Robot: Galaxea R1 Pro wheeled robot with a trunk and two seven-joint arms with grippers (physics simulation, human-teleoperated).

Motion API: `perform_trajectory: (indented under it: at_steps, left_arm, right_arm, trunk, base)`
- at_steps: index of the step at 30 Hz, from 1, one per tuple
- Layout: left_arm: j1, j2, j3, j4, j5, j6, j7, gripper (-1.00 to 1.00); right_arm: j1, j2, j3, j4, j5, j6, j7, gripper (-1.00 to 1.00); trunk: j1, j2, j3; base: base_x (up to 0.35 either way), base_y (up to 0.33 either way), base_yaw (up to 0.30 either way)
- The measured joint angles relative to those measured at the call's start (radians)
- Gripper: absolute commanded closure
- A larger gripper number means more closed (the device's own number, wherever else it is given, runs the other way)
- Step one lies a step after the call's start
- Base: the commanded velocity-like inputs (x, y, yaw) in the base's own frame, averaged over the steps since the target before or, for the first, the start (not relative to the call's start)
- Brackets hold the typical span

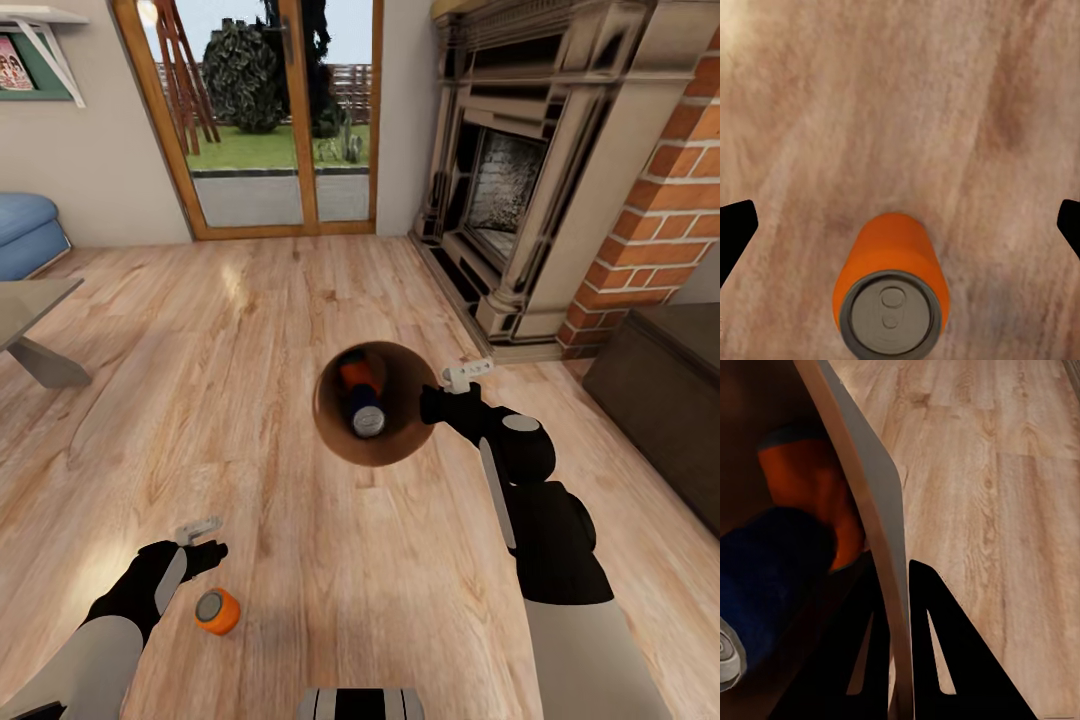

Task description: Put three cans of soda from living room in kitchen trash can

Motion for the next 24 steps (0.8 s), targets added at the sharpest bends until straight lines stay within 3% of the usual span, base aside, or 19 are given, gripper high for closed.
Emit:
perform_trajectory:
  at_steps: [20, 24]
  left_arm:
    - [0.000, -0.002, -0.002, 0.001, -0.007, -0.001, 0.001, -1.00]
    - [0.000, -0.004, -0.004, 0.001, -0.009, -0.001, 0.001, -1.00]
  right_arm:
    - [0.000, 0.000, -0.004, 0.002, 0.007, -0.001, -0.001, 1.00]
    - [0.000, 0.001, -0.004, 0.001, 0.004, 0.000, 0.000, 1.00]
  trunk:
    - [0.009, -0.005, -0.077]
    - [0.009, -0.005, -0.077]
  base:
    - [0.000, 0.000, 0.000]
    - [0.000, 0.000, 0.000]
